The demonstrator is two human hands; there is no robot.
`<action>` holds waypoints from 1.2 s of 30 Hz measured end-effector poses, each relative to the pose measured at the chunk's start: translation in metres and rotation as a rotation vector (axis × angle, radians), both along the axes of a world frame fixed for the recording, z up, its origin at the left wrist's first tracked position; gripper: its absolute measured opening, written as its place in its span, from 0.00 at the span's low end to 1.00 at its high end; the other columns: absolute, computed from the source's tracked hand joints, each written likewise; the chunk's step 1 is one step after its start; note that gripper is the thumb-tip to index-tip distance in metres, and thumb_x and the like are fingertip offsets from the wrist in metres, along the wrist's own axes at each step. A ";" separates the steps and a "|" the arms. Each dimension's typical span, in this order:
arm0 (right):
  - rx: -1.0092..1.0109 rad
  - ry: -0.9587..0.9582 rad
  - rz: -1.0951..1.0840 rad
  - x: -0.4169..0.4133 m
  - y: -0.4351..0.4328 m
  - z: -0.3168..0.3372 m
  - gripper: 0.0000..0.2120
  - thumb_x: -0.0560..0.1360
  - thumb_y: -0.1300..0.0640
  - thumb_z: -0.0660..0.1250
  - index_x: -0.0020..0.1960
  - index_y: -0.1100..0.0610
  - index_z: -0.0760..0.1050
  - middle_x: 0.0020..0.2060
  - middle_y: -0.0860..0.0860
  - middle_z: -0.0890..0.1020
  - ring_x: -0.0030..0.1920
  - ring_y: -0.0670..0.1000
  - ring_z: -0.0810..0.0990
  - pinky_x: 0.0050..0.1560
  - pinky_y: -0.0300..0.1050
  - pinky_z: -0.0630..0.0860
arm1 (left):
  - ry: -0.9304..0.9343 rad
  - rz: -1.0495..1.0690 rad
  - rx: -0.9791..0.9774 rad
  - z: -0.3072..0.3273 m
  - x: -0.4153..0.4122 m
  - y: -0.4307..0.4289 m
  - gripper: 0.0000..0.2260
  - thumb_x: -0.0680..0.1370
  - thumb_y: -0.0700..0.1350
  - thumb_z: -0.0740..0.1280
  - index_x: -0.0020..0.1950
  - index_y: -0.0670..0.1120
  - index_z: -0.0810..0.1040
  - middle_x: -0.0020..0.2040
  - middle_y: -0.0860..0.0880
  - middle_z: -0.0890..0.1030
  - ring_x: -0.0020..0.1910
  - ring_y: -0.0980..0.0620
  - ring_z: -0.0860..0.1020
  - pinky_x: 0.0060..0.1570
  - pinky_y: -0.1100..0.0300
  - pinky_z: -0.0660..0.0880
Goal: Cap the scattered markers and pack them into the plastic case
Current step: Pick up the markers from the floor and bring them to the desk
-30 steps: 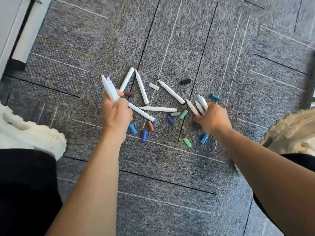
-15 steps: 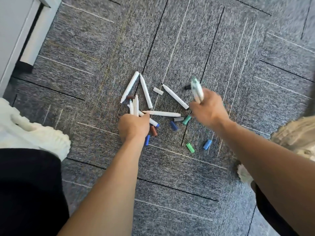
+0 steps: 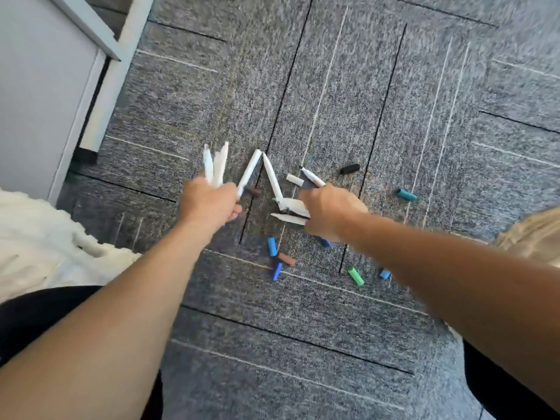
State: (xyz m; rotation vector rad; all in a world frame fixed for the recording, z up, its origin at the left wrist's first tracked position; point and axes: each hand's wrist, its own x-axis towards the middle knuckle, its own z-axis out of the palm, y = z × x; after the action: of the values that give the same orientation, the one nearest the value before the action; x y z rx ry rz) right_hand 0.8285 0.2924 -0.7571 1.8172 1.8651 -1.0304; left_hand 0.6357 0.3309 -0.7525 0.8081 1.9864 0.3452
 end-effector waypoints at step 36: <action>-0.039 0.163 -0.392 0.036 0.041 -0.009 0.09 0.75 0.58 0.71 0.45 0.57 0.70 0.35 0.51 0.73 0.29 0.48 0.70 0.22 0.32 0.66 | 0.560 -1.342 0.118 -0.024 -0.042 0.037 0.16 0.77 0.53 0.68 0.56 0.43 0.71 0.41 0.50 0.72 0.36 0.52 0.74 0.35 0.57 0.71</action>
State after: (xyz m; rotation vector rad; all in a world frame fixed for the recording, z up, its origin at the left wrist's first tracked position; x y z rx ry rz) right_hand 0.8643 0.3330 -0.7657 2.1868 1.5898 -1.3721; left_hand 0.5934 0.3675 -0.7766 2.2326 1.4270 -0.6160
